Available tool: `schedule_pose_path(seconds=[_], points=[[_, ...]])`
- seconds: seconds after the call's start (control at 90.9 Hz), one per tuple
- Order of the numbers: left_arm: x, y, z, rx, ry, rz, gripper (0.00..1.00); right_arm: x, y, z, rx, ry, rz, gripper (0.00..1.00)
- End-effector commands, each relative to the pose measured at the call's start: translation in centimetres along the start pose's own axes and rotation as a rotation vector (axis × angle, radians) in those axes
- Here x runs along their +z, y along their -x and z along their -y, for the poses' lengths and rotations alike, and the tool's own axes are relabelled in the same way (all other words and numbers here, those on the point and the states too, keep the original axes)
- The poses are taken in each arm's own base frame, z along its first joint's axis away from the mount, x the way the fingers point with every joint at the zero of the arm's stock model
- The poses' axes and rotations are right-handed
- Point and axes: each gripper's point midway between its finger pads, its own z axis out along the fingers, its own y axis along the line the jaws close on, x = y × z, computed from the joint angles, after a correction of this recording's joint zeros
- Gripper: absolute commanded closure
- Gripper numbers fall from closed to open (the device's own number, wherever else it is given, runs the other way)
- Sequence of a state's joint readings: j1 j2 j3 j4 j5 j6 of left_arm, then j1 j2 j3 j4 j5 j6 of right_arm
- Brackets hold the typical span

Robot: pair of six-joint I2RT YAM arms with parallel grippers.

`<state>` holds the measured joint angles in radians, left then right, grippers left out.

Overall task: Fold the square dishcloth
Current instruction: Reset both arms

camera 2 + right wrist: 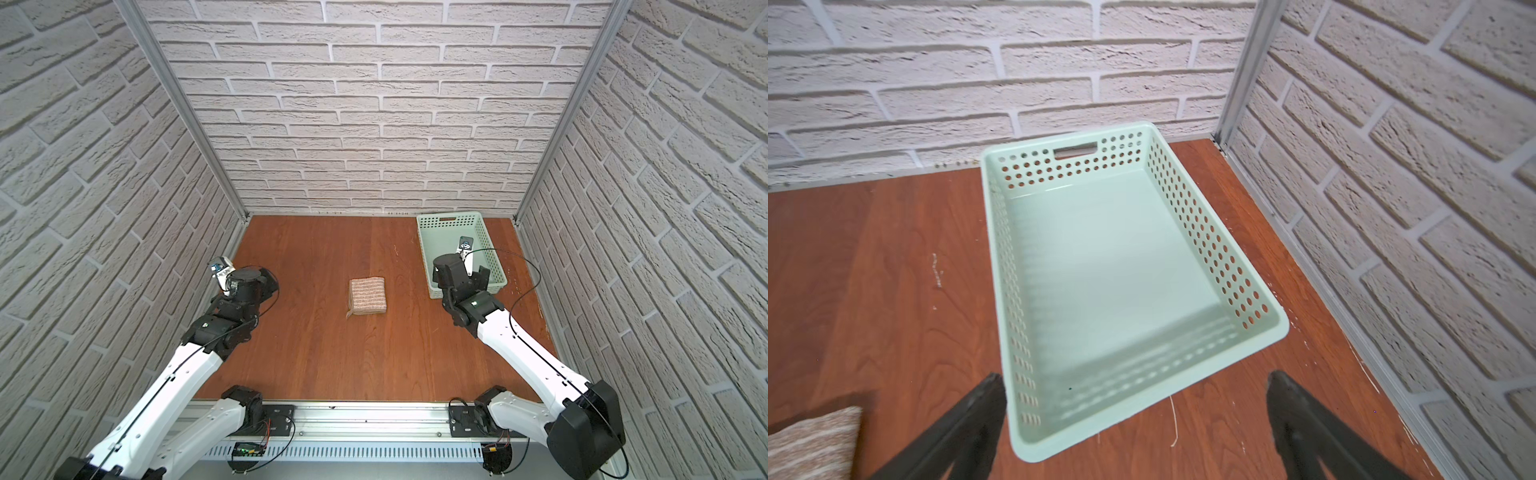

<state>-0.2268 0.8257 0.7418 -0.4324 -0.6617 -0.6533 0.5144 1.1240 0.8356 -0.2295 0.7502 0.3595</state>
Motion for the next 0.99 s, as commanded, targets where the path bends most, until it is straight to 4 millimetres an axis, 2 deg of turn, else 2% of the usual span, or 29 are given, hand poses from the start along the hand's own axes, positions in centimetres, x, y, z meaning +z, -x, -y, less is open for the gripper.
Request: schedule_pose_path(seconds=[0.0,0.154,0.33,0.495,0.77,0.979], points=[[0.3,1.2,-1.5,-0.003,0.059,0.082,0.02,0.3,1.7,0.9,0.032,-0.021,0.096,0.01],[0.8,1.5,-2.5,-0.002,0.094,0.094,0.02,2.4,0.9,2.4,0.038,-0.063,0.04,0.01],[1.7,1.6,-3.2,0.012,0.134,0.084,0.02,5.1,0.4,4.1,0.096,-0.076,0.054,0.01],[3.4,1.3,-3.7,0.036,0.159,0.038,0.02,8.2,-1.1,5.2,0.096,-0.088,0.019,0.01],[5.9,0.5,-2.7,0.052,0.072,0.044,0.02,11.5,-3.2,5.7,0.185,0.007,0.071,0.01],[6.5,0.2,-2.6,0.058,0.032,0.059,0.02,12.5,-2.6,4.5,0.187,0.117,0.119,0.01]])
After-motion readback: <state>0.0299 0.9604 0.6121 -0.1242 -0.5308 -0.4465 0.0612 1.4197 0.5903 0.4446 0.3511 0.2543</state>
